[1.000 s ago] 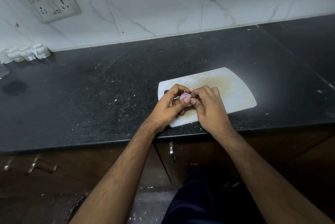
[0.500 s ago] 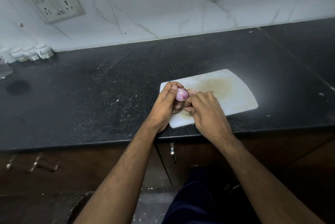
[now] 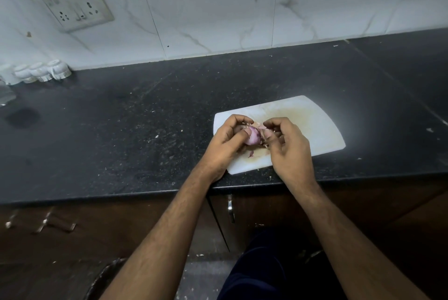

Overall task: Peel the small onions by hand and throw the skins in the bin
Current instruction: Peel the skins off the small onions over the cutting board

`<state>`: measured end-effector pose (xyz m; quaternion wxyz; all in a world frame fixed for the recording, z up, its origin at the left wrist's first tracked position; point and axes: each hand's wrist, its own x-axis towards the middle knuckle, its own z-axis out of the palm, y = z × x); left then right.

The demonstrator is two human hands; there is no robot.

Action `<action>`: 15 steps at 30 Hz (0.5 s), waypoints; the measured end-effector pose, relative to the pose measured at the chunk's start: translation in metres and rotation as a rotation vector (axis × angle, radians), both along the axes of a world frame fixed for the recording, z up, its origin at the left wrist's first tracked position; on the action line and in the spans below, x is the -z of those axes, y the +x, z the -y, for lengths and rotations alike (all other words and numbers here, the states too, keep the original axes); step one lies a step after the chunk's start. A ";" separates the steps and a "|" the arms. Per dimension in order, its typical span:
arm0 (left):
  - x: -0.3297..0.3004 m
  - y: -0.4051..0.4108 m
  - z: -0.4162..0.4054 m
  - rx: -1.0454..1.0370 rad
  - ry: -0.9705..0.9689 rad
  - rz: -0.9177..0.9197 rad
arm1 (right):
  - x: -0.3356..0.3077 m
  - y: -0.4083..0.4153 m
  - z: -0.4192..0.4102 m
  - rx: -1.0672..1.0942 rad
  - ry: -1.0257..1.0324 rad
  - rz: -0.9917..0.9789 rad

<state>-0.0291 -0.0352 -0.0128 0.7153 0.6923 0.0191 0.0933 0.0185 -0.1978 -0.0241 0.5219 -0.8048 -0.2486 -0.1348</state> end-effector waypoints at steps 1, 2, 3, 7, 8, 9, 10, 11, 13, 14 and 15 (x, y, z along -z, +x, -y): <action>0.000 -0.001 0.001 -0.008 0.016 -0.006 | -0.001 0.000 0.000 -0.015 0.013 -0.010; 0.000 -0.001 0.002 -0.013 0.028 -0.009 | -0.002 0.000 0.000 -0.038 0.007 -0.020; 0.000 -0.001 0.002 -0.011 0.046 -0.009 | -0.002 0.001 -0.001 -0.064 -0.020 -0.023; 0.004 0.000 0.001 0.004 0.150 -0.009 | -0.001 0.002 -0.003 -0.099 -0.115 -0.021; 0.004 0.000 0.001 0.001 0.169 -0.014 | -0.001 0.002 -0.003 -0.107 -0.118 -0.015; 0.004 0.000 0.002 0.000 0.186 -0.015 | 0.000 0.001 -0.003 -0.115 -0.117 -0.004; 0.005 -0.001 0.003 0.001 0.205 -0.011 | 0.000 0.001 -0.002 -0.121 -0.114 0.003; 0.004 -0.001 0.003 0.005 0.226 -0.001 | 0.000 0.001 -0.002 -0.123 -0.111 0.005; 0.004 -0.002 0.003 0.023 0.267 0.020 | 0.001 0.002 -0.003 -0.109 -0.118 0.012; 0.003 -0.002 0.002 0.028 0.283 0.026 | 0.001 0.003 -0.003 -0.100 -0.126 0.013; 0.003 -0.002 0.002 0.025 0.299 0.027 | 0.001 0.003 -0.003 -0.095 -0.133 0.009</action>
